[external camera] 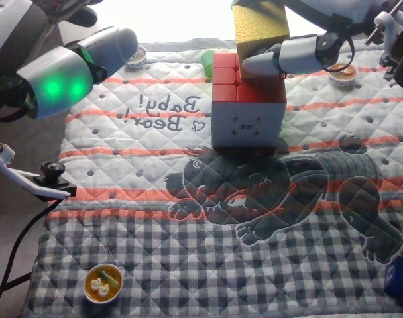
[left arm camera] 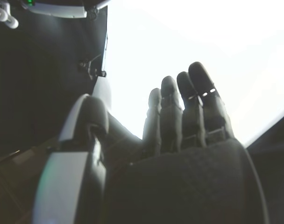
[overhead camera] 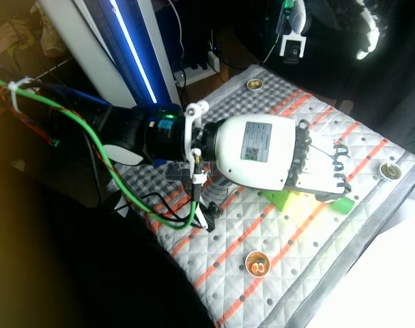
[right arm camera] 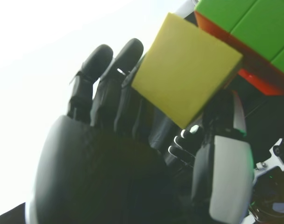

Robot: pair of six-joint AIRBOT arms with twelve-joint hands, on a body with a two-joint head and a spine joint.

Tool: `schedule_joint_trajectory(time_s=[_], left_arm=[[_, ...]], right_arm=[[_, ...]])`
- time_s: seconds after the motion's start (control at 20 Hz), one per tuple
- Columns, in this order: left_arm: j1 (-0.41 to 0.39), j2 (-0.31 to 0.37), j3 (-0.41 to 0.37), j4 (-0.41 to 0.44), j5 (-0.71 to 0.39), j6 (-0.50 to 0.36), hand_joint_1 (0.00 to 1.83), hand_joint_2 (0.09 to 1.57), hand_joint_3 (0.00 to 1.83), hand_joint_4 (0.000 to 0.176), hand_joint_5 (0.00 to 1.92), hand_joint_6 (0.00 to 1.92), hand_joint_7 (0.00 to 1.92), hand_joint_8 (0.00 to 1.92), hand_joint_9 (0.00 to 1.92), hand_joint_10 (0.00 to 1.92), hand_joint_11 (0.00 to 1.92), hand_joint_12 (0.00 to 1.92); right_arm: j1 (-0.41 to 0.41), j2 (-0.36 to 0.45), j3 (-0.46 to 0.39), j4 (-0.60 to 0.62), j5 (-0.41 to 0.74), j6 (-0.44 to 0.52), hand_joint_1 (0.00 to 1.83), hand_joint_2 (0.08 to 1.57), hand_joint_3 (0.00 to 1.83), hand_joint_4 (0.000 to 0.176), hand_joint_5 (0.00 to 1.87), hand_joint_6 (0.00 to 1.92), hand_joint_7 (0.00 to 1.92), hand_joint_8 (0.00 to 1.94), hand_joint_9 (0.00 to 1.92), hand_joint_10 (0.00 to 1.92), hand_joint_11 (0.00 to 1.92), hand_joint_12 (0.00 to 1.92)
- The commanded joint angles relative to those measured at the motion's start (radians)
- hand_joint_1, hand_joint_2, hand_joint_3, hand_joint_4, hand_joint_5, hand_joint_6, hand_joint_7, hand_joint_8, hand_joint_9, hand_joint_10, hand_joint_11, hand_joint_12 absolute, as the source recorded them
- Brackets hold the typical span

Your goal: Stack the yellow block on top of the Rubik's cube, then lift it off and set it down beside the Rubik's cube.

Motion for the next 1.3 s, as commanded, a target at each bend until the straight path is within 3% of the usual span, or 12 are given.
schedule_joint_trajectory(time_s=[0.0, 0.2, 0.45, 0.5, 0.65, 0.75, 0.8, 0.9, 1.05, 1.15, 1.2, 1.25], left_arm=[[-0.006, 0.003, -0.001, 0.029, 0.129, -0.013, 0.58, 1.28, 0.0, 0.001, 0.29, 0.0, 0.35, 0.02, 0.07, 0.75, 0.0, 1.33], [0.002, 0.005, -0.002, 0.021, 0.136, -0.016, 0.59, 1.28, 0.0, 0.0, 0.29, 0.0, 0.37, 0.02, 0.08, 0.76, 0.0, 1.38], [0.027, 0.017, -0.015, 0.002, 0.163, -0.018, 0.64, 1.26, 0.0, 0.012, 0.3, 0.01, 0.36, 0.01, 0.12, 0.57, 0.0, 1.22], [0.031, 0.02, -0.017, 0.0, 0.167, -0.019, 0.63, 1.27, 0.0, 0.001, 0.31, 0.01, 0.37, 0.01, 0.14, 0.55, 0.0, 1.29], [0.055, 0.026, -0.019, -0.011, 0.189, -0.044, 0.59, 1.25, 0.0, 0.028, 0.31, 0.01, 0.36, 0.0, 0.14, 0.5, 0.0, 1.26], [0.068, 0.029, -0.02, -0.017, 0.2, -0.059, 0.59, 1.25, 0.0, 0.022, 0.31, 0.01, 0.37, 0.0, 0.15, 0.5, 0.0, 1.34], [0.074, 0.032, -0.023, -0.022, 0.204, -0.06, 0.61, 1.26, 0.0, 0.0, 0.31, 0.01, 0.37, 0.01, 0.16, 0.52, 0.0, 1.39], [0.087, 0.038, -0.028, -0.031, 0.217, -0.06, 0.67, 1.27, 0.0, 0.0, 0.33, 0.02, 0.39, 0.01, 0.14, 0.61, 0.0, 1.46], [0.11, 0.039, -0.035, -0.049, 0.237, -0.061, 0.64, 1.28, 0.0, 0.003, 0.34, 0.05, 0.4, 0.02, 0.04, 0.81, 0.0, 1.48], [0.123, 0.039, -0.036, -0.055, 0.25, -0.076, 0.62, 1.28, 0.0, 0.009, 0.28, 0.22, 0.41, 0.09, 0.0, 0.93, 0.0, 1.59], [0.128, 0.04, -0.036, -0.057, 0.254, -0.082, 0.62, 1.29, 0.0, 0.006, 0.21, 0.37, 0.38, 0.14, 0.0, 0.9, 0.0, 1.58], [0.134, 0.04, -0.037, -0.061, 0.258, -0.084, 0.65, 1.29, 0.0, 0.0, 0.15, 0.52, 0.35, 0.21, 0.0, 0.9, 0.0, 1.59]], right_arm=[[0.012, 0.0, -0.003, -0.007, 0.108, -0.007, 1.19, 1.28, 0.0, 0.0, 0.79, 1.13, 0.58, 1.76, 0.33, 1.86, 0.1, 1.92], [0.013, 0.018, -0.054, -0.007, 0.195, -0.005, 1.17, 1.26, 0.0, 0.0, 0.82, 1.34, 0.62, 1.46, 0.31, 1.32, 0.0, 1.84], [-0.019, 0.137, -0.164, -0.013, 0.353, -0.004, 1.2, 1.26, 0.0, 0.0, 0.79, 1.14, 0.67, 1.7, 0.53, 1.89, 0.52, 1.92], [-0.032, 0.152, -0.179, -0.016, 0.378, -0.004, 1.2, 1.26, 0.0, 0.0, 0.79, 1.12, 0.68, 1.71, 0.57, 1.92, 0.59, 1.92], [-0.102, 0.216, -0.246, -0.035, 0.473, 0.002, 1.2, 1.25, 0.0, 0.0, 0.79, 1.11, 0.7, 1.71, 0.7, 1.92, 0.77, 1.92], [-0.146, 0.244, -0.281, -0.044, 0.521, 0.002, 1.19, 1.25, 0.0, 0.0, 0.77, 1.17, 0.72, 1.66, 0.65, 1.91, 0.67, 1.92], [-0.168, 0.258, -0.297, -0.052, 0.54, 0.002, 1.2, 1.24, 0.0, 0.0, 0.78, 1.15, 0.74, 1.63, 0.66, 1.92, 0.67, 1.92], [-0.215, 0.286, -0.333, -0.065, 0.571, 0.002, 1.22, 1.22, 0.0, 0.0, 0.84, 1.04, 0.77, 1.61, 0.73, 1.9, 0.73, 1.92], [-0.301, 0.325, -0.384, -0.076, 0.622, 0.002, 1.22, 1.23, 0.0, 0.0, 0.88, 1.1, 0.92, 1.28, 0.78, 1.55, 0.56, 1.87], [-0.361, 0.339, -0.412, -0.076, 0.642, 0.002, 1.22, 1.27, 0.0, 0.0, 0.84, 1.01, 0.75, 1.66, 0.88, 1.87, 0.86, 1.92], [-0.39, 0.341, -0.421, -0.076, 0.645, 0.002, 1.17, 1.2, 0.0, 0.0, 0.89, 1.11, 0.89, 1.88, 0.98, 1.91, 1.03, 1.92], [-0.423, 0.341, -0.43, -0.07, 0.645, 0.002, 1.21, 1.23, 0.0, 0.0, 0.83, 1.1, 0.79, 1.67, 0.75, 1.85, 0.58, 1.92]])
